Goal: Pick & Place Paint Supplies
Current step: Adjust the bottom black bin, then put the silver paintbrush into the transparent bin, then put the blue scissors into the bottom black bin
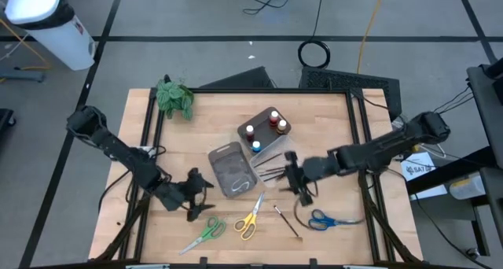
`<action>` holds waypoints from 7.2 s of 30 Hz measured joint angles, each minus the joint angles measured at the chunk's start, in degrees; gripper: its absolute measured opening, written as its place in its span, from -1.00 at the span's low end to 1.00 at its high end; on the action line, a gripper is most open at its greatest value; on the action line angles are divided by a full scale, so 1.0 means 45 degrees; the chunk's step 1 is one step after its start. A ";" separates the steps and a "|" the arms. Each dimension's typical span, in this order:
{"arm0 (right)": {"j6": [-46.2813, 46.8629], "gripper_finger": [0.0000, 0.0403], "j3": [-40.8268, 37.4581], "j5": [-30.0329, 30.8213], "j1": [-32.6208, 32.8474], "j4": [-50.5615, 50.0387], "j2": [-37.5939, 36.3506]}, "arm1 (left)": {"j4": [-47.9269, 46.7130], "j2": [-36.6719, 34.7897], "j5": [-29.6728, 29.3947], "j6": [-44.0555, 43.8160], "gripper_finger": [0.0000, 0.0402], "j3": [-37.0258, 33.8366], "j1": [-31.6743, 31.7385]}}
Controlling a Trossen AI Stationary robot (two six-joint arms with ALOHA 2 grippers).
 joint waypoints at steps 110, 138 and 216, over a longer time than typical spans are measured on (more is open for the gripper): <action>-0.0512 -0.72 -0.1337 0.3346 -0.2503 -0.0068 0.1267 | 0.1296 0.0771 -0.0231 -0.1651 0.82 0.0000 0.2732; 1.0414 -0.93 -0.1506 0.3101 0.8231 -0.4039 -0.0207 | 0.1307 0.0771 -0.0212 -0.1746 0.82 0.0000 0.2737; 1.3081 -1.00 -0.2613 0.2402 0.8464 -0.5541 0.1462 | 0.0727 0.6659 -0.0913 0.5033 0.82 0.9072 0.1012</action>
